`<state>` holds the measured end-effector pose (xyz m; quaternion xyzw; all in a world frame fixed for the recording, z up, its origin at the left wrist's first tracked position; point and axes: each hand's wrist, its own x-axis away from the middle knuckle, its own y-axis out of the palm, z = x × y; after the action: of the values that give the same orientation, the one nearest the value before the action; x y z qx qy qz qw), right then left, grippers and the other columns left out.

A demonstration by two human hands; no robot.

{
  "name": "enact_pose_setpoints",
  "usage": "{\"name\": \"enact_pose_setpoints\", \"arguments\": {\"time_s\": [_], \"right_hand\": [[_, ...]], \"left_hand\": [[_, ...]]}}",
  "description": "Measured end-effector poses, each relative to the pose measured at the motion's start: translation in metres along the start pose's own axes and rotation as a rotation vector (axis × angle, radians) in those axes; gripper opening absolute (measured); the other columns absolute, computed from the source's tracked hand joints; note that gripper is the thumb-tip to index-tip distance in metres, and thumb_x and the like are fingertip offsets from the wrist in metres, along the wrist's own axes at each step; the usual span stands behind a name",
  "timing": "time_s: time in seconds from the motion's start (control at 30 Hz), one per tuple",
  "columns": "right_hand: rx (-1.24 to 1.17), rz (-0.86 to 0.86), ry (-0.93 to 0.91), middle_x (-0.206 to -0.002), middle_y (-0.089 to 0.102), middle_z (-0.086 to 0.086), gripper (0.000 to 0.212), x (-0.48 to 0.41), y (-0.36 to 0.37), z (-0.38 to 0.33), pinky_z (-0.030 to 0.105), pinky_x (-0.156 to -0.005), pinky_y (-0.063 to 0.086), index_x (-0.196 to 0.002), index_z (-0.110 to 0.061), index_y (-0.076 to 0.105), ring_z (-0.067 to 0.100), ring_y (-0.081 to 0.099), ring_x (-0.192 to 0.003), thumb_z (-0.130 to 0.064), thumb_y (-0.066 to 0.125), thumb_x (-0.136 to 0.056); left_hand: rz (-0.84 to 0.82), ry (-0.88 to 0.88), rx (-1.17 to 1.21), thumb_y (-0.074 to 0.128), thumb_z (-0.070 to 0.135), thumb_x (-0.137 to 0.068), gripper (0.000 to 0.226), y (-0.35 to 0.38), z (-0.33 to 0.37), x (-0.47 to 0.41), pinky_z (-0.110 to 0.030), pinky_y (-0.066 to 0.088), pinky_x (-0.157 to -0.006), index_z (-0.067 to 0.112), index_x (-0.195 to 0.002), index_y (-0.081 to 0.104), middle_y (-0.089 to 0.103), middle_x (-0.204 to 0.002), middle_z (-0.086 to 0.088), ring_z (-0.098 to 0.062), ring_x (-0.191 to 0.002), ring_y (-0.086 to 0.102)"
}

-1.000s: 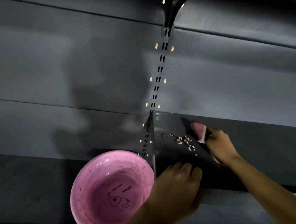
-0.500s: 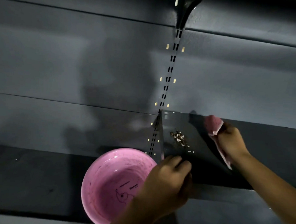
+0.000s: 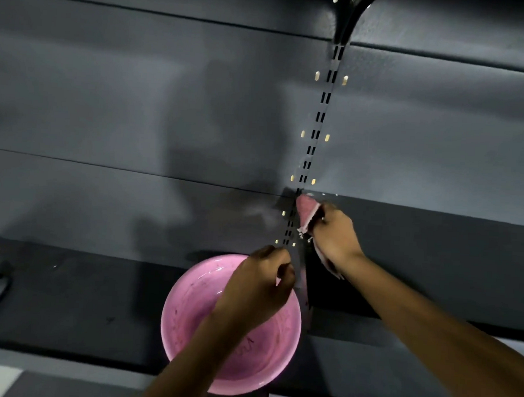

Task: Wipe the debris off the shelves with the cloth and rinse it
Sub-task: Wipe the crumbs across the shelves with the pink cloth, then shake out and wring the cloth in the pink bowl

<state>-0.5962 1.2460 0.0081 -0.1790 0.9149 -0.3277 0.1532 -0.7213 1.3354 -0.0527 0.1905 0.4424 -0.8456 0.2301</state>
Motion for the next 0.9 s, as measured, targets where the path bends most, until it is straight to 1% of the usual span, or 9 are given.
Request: {"name": "enact_pose_setpoints", "arguments": {"time_s": [0.1, 0.2, 0.27, 0.47, 0.53, 0.63, 0.7, 0.8, 0.9], "right_hand": [[0.003, 0.021, -0.004, -0.11, 0.065, 0.02, 0.025, -0.002, 0.006, -0.004, 0.022, -0.07, 0.038, -0.11, -0.002, 0.057, 0.03, 0.062, -0.095, -0.005, 0.043, -0.09], [0.049, 0.007, -0.03, -0.106, 0.066, 0.021, 0.023, -0.003, 0.017, -0.008, 0.02, -0.062, 0.035, -0.108, -0.002, 0.058, 0.034, 0.063, -0.094, -0.008, 0.045, -0.089], [0.068, -0.006, -0.077, -0.104, 0.067, 0.021, 0.022, -0.003, 0.028, -0.015, 0.02, -0.059, 0.033, -0.107, -0.003, 0.058, 0.033, 0.062, -0.088, -0.008, 0.044, -0.09], [0.003, -0.049, -0.107, -0.108, 0.064, 0.021, 0.026, 0.004, 0.059, -0.036, 0.012, -0.053, 0.043, -0.105, 0.003, 0.058, 0.026, 0.059, -0.088, 0.003, 0.043, -0.084], [-0.005, -0.055, -0.126, -0.108, 0.066, 0.021, 0.026, 0.001, 0.059, -0.039, 0.025, -0.069, 0.044, -0.105, 0.001, 0.06, 0.033, 0.061, -0.097, 0.0, 0.047, -0.082], [-0.127, -0.022, -0.132, -0.103, 0.069, 0.02, 0.021, -0.011, 0.034, -0.043, 0.035, -0.075, 0.049, -0.103, -0.005, 0.062, 0.03, 0.065, -0.092, -0.014, 0.057, -0.085], [-0.207, 0.028, -0.139, -0.1, 0.069, 0.021, 0.018, -0.022, 0.005, -0.041, 0.036, -0.074, 0.05, -0.102, -0.004, 0.061, 0.026, 0.064, -0.083, -0.008, 0.054, -0.086], [-0.018, 0.108, -0.126, -0.094, 0.066, 0.016, 0.02, -0.03, -0.031, -0.013, 0.028, -0.068, 0.041, -0.103, -0.004, 0.06, 0.021, 0.059, -0.083, -0.003, 0.049, -0.086], [0.166, 0.022, -0.094, -0.105, 0.066, 0.015, 0.026, -0.009, -0.024, 0.017, 0.025, -0.074, 0.041, -0.111, -0.006, 0.059, 0.022, 0.062, -0.093, -0.004, 0.05, -0.087]], "left_hand": [[0.048, -0.121, -0.04, 0.043, 0.018, -0.084, 0.021, -0.014, -0.027, 0.007, -0.028, 0.033, -0.049, 0.008, -0.067, 0.049, 0.046, -0.06, 0.0, -0.02, -0.051, 0.044], [0.117, -0.375, -0.075, 0.054, 0.0, -0.085, 0.016, -0.027, -0.058, 0.02, -0.037, 0.039, -0.049, -0.004, -0.07, 0.054, 0.057, -0.06, -0.016, -0.034, -0.055, 0.055], [0.141, -0.449, -0.104, 0.056, -0.004, -0.084, 0.016, -0.033, -0.069, 0.03, -0.035, 0.035, -0.046, -0.004, -0.068, 0.052, 0.054, -0.056, -0.015, -0.032, -0.05, 0.049], [0.088, -0.476, -0.174, 0.05, -0.007, -0.08, 0.01, -0.032, -0.073, 0.046, -0.04, 0.039, -0.053, -0.005, -0.073, 0.058, 0.059, -0.065, -0.02, -0.036, -0.058, 0.055], [0.081, -0.452, -0.178, 0.049, -0.006, -0.08, 0.009, -0.033, -0.071, 0.049, -0.041, 0.038, -0.053, -0.005, -0.075, 0.057, 0.058, -0.063, -0.019, -0.035, -0.057, 0.055], [0.044, -0.464, -0.182, 0.049, -0.002, -0.083, 0.011, -0.034, -0.069, 0.051, -0.037, 0.035, -0.053, -0.005, -0.076, 0.057, 0.06, -0.065, -0.018, -0.03, -0.056, 0.055], [0.016, -0.499, -0.176, 0.049, 0.0, -0.084, 0.013, -0.032, -0.071, 0.051, -0.03, 0.032, -0.051, -0.004, -0.074, 0.055, 0.06, -0.066, -0.018, -0.025, -0.054, 0.05], [-0.001, -0.544, -0.175, 0.047, 0.004, -0.085, 0.018, -0.026, -0.071, 0.049, -0.034, 0.04, -0.052, 0.005, -0.067, 0.047, 0.055, -0.062, -0.01, -0.021, -0.053, 0.044], [-0.075, -0.506, -0.143, 0.047, 0.005, -0.086, 0.019, -0.017, -0.07, 0.043, -0.038, 0.047, -0.058, 0.008, -0.069, 0.052, 0.06, -0.067, -0.007, -0.024, -0.059, 0.056]]}}
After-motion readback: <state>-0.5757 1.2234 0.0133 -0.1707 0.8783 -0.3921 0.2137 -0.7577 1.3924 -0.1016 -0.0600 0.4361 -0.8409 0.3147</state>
